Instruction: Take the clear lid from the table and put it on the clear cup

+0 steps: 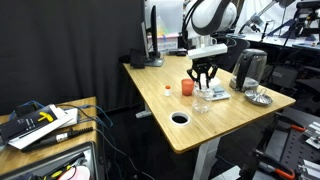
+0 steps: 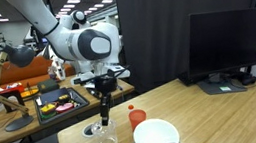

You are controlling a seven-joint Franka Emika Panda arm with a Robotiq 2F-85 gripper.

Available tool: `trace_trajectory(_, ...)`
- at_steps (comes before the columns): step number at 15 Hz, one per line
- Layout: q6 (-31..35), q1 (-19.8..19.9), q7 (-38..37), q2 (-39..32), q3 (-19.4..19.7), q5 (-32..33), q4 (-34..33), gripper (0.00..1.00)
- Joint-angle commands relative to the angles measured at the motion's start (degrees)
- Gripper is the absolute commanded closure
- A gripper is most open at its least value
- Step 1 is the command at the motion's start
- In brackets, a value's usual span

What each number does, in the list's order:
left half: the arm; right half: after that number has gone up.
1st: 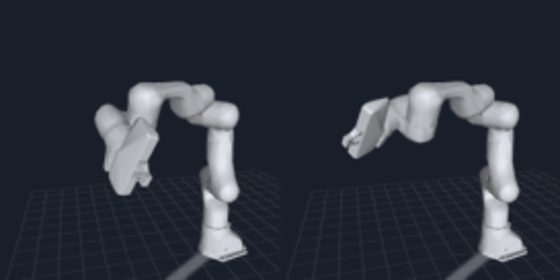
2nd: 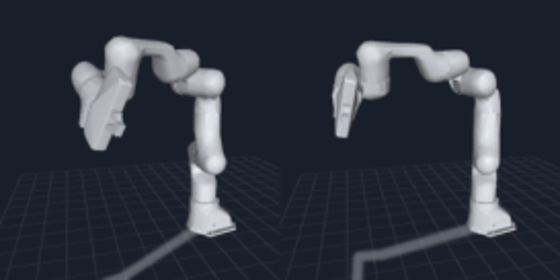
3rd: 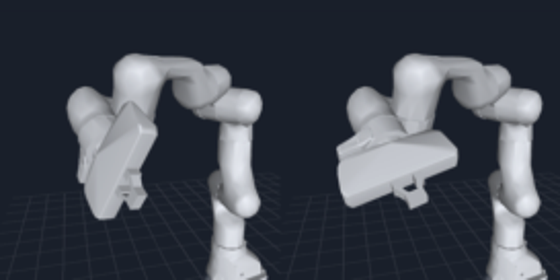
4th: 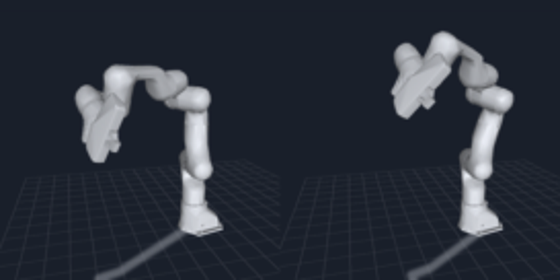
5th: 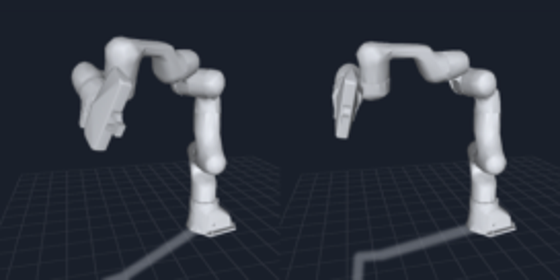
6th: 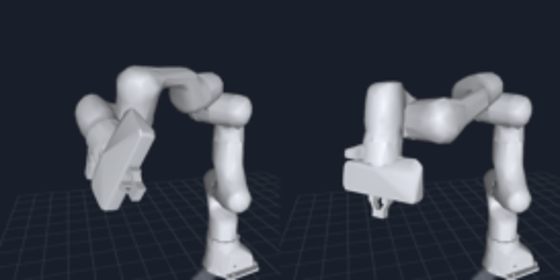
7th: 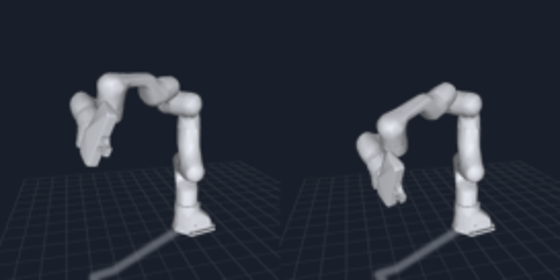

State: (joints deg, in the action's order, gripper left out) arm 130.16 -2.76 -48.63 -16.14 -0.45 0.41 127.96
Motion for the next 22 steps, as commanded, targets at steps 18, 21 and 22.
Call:
trace_trajectory(18, -0.29, -0.06, 3.6, 4.47, 3.03, -0.08, 4.27, 0.0)
trace_trajectory(21, -0.24, -0.31, 3.54, 3.56, 3.03, -0.1, 3.79, 0.0)
trace_trajectory(22, -0.24, -0.31, 3.54, 3.56, 3.03, -0.1, 3.74, 0.0)
